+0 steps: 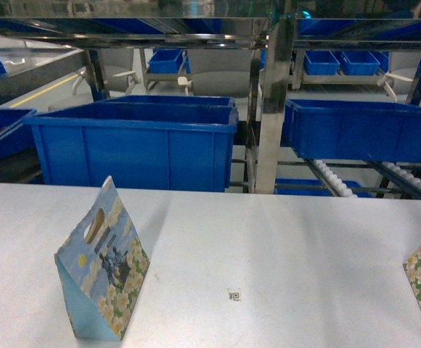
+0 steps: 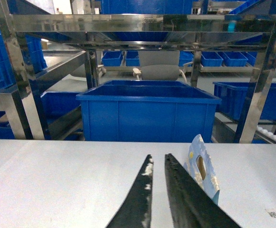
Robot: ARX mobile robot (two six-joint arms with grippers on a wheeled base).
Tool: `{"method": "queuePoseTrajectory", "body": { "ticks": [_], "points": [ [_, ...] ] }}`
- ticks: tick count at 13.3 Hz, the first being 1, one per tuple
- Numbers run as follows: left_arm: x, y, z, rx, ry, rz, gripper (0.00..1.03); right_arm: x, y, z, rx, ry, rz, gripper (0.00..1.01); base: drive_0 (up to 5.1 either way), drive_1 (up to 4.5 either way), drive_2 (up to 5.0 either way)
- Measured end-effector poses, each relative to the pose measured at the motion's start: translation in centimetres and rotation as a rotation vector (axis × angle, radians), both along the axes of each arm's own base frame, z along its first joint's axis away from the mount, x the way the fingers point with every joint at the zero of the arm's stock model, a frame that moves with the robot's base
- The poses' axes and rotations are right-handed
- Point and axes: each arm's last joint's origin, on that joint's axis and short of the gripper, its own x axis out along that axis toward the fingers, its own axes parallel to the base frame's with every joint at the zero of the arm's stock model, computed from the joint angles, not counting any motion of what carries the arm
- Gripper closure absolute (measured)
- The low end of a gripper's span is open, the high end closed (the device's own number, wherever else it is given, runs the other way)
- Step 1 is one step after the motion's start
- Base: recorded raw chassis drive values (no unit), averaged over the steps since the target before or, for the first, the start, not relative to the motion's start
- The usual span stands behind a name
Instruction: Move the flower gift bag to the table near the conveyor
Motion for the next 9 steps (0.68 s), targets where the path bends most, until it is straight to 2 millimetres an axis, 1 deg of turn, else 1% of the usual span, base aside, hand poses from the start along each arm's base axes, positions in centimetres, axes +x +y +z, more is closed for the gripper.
{"method": "queuePoseTrajectory", "body": {
  "ticks": [1, 4, 6, 9],
  "points": [
    [0.00, 0.00, 0.00, 0.000, 0.000, 0.000, 0.87, 0.00, 0.00, 0.00, 0.000, 0.000, 0.000, 0.81, 0.0, 0.00, 0.0],
    [0.00, 0.00, 0.00, 0.000, 0.000, 0.000, 0.77, 0.00, 0.00, 0.01, 0.000, 0.000, 0.000, 0.70, 0.0, 0.00, 0.0],
    [0.00, 0.00, 0.00, 0.000, 0.000, 0.000, 0.66, 0.00, 0.00, 0.00, 0.000, 0.000, 0.000, 0.59, 0.0, 0.00, 0.0],
    [0.00, 0.00, 0.00, 0.000, 0.000, 0.000, 0.57, 0.00, 0.00, 0.00, 0.000, 0.000, 0.000, 0.50, 0.0, 0.00, 0.0]
  ]
}}
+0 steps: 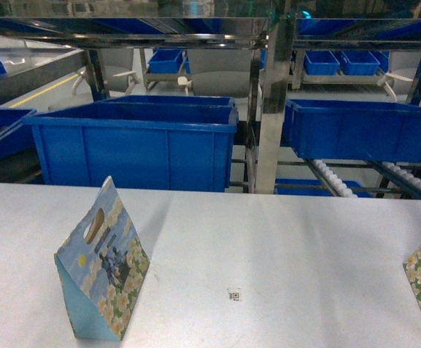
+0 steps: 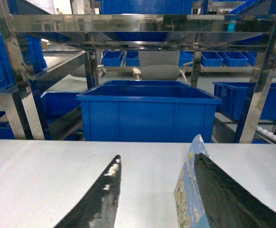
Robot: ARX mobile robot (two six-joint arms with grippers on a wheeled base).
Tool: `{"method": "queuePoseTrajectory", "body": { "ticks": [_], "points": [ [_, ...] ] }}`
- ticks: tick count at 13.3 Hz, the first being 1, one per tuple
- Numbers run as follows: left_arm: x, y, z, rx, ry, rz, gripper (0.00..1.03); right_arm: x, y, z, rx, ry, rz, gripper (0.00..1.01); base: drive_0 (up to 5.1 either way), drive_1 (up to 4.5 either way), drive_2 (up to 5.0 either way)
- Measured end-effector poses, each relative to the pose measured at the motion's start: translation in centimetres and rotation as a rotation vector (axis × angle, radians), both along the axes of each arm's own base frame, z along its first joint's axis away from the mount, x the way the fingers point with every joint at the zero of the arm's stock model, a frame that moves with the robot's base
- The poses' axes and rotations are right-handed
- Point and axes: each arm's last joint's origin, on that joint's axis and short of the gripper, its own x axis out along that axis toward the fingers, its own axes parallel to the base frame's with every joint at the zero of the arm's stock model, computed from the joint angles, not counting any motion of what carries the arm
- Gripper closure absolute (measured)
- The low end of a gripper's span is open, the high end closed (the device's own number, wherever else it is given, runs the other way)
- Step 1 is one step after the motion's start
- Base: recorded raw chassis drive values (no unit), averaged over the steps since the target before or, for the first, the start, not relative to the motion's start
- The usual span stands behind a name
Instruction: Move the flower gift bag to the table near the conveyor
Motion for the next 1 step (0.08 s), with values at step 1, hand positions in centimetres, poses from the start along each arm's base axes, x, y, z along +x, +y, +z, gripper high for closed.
{"method": "queuePoseTrajectory", "body": {
  "ticks": [1],
  "points": [
    [0.00, 0.00, 0.00, 0.000, 0.000, 0.000, 0.51, 0.00, 0.00, 0.00, 0.000, 0.000, 0.000, 0.45, 0.0, 0.00, 0.0]
  ]
}}
